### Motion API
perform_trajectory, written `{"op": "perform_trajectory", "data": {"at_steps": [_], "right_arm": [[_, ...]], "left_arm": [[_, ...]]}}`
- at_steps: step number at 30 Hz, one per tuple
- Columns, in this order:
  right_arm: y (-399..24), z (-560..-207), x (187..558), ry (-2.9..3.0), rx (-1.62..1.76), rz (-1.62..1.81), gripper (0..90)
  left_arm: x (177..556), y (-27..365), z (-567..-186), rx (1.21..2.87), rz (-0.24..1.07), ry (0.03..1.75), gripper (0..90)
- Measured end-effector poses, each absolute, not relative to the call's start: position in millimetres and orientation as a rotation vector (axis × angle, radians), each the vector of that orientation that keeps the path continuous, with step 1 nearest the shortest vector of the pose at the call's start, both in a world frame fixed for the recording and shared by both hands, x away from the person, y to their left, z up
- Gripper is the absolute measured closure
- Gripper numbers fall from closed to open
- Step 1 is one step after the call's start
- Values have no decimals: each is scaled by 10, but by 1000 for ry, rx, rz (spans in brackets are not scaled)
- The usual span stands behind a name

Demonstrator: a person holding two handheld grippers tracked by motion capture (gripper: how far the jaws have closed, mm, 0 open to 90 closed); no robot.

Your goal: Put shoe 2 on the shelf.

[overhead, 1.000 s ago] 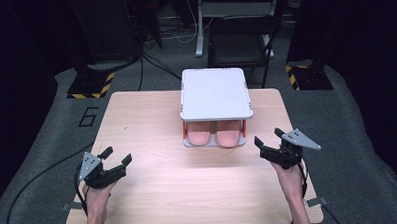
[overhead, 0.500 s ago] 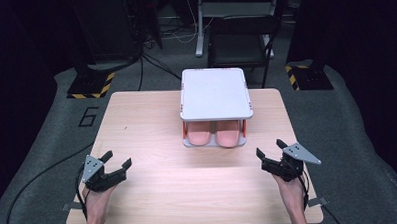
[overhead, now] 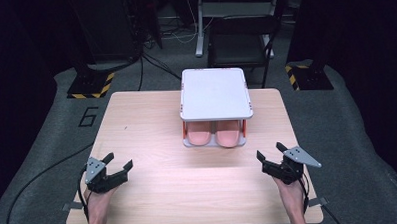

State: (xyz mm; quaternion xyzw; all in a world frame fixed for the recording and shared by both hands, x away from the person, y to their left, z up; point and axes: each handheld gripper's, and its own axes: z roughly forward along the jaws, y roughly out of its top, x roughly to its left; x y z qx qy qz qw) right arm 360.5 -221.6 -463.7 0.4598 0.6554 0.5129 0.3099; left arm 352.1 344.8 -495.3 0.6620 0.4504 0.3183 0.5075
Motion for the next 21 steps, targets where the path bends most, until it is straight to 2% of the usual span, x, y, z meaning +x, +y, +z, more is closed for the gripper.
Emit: {"op": "perform_trajectory", "data": {"at_steps": [21], "right_arm": [[-2197,-4702,3619,1756,1224,1353,171]], "left_arm": [[3528,3425,-4983,1607,762,1093,187]]}}
